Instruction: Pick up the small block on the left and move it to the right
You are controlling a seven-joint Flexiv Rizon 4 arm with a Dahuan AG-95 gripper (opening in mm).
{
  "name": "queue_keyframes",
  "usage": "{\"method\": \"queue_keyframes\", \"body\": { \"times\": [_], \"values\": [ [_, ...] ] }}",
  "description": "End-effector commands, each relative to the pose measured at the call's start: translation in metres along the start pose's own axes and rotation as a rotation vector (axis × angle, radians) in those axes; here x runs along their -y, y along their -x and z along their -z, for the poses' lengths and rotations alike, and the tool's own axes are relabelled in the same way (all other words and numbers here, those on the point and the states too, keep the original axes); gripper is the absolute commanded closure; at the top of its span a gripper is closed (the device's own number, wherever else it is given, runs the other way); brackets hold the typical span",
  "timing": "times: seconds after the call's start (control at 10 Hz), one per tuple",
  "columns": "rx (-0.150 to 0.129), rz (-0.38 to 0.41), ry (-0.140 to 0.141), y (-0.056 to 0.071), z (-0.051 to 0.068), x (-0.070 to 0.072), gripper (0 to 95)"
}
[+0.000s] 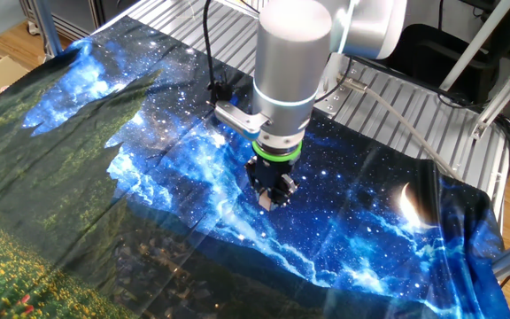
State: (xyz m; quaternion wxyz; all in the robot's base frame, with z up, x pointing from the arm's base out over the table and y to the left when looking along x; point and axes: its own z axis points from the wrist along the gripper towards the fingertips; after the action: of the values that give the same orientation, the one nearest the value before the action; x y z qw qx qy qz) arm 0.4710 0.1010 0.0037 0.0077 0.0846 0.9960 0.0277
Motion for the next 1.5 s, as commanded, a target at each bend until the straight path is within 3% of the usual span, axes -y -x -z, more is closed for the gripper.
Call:
{"method": "queue_keyframes", "body": {
  "times": [0.1,0.2,0.4,0.8,1.0,1.2,1.5],
  "values": [
    [0.001,-0.023,-0.006,0.001,-0.002,0.001,76.0],
    [-0.019,-0.033,-0.004,0.001,-0.001,0.000,57.0],
    [-0.011,-0.026,-0.021,0.001,0.000,-0.001,19.0],
    [-0.004,-0.035,-0.026,0.001,0.003,-0.002,19.0],
    [-0.013,-0.042,-0.028,0.000,0.015,-0.004,19.0],
    [-0.018,-0.046,-0.025,0.000,0.038,-0.003,19.0],
    [-0.021,-0.060,-0.018,-0.001,0.060,0.001,19.0]
  ]
}}
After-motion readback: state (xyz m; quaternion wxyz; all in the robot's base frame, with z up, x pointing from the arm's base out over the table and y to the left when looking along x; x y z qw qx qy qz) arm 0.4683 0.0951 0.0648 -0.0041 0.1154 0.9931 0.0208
